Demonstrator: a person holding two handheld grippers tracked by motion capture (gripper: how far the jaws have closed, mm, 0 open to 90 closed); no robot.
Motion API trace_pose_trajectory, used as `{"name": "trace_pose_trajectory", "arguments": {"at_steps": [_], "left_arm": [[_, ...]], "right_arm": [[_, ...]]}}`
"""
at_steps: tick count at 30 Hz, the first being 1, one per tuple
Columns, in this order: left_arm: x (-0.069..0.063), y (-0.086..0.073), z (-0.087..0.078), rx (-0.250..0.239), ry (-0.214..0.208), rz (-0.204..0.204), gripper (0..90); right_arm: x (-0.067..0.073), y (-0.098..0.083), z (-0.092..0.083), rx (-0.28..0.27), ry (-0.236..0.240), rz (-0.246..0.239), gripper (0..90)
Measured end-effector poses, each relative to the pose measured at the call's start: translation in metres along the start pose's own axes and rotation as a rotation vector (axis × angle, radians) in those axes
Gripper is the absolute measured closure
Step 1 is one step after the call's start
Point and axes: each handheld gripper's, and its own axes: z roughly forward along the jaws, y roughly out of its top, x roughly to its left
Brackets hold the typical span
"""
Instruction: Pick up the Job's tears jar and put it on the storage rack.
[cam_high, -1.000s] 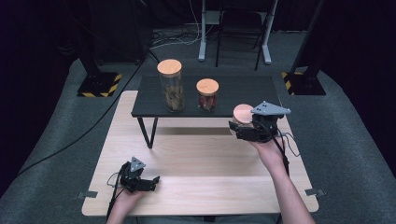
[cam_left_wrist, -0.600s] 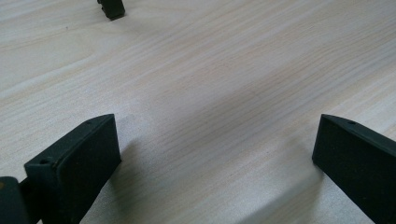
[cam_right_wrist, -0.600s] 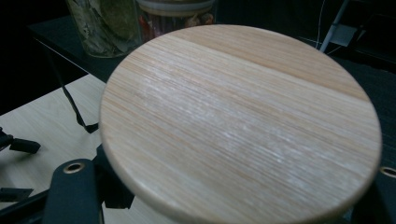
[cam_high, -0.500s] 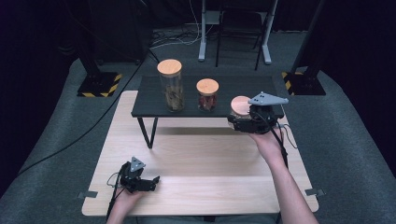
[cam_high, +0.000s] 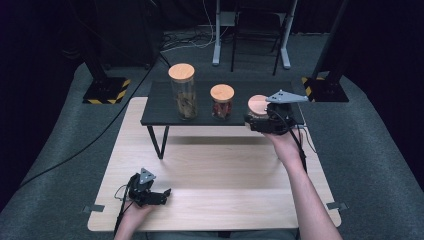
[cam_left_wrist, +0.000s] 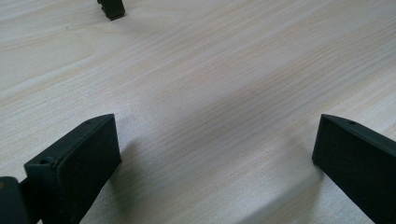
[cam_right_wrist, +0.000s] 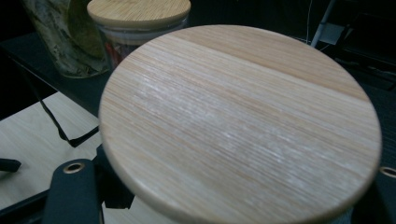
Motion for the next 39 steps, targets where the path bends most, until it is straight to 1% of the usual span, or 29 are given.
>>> {"name": "trace_pose_trajectory", "arguments": {"at_steps": [8,14,18,25,31,34,39], "left_arm": [[0.000,0.000,0.000,0.000,0.000,0.000,0.4],[0.000,0.000,0.000,0.002,0.001,0.003,0.4],[0.000,0.000,0.000,0.003,0.001,0.003,0.4],[0.000,0.000,0.000,0.002,0.001,0.002,0.4],[0.000,0.000,0.000,0.003,0.000,0.003,0.4],[0.000,0.000,0.000,0.003,0.000,0.004,0.4],[0.000,0.000,0.000,0.003,0.000,0.004,0.4]], "right_arm": [[-0.005,0.008,0.011,0.014,-0.015,0.013,24.9],[-0.008,0.013,0.019,0.023,-0.027,0.013,24.9],[-0.011,0.015,0.024,0.024,-0.029,0.027,24.9],[-0.015,0.017,0.034,0.043,-0.049,0.030,24.9],[-0.021,0.016,0.040,0.051,-0.062,0.045,24.9],[-0.022,0.016,0.043,0.061,-0.063,0.046,24.9],[-0.023,0.017,0.046,0.062,-0.060,0.051,24.8]]}}
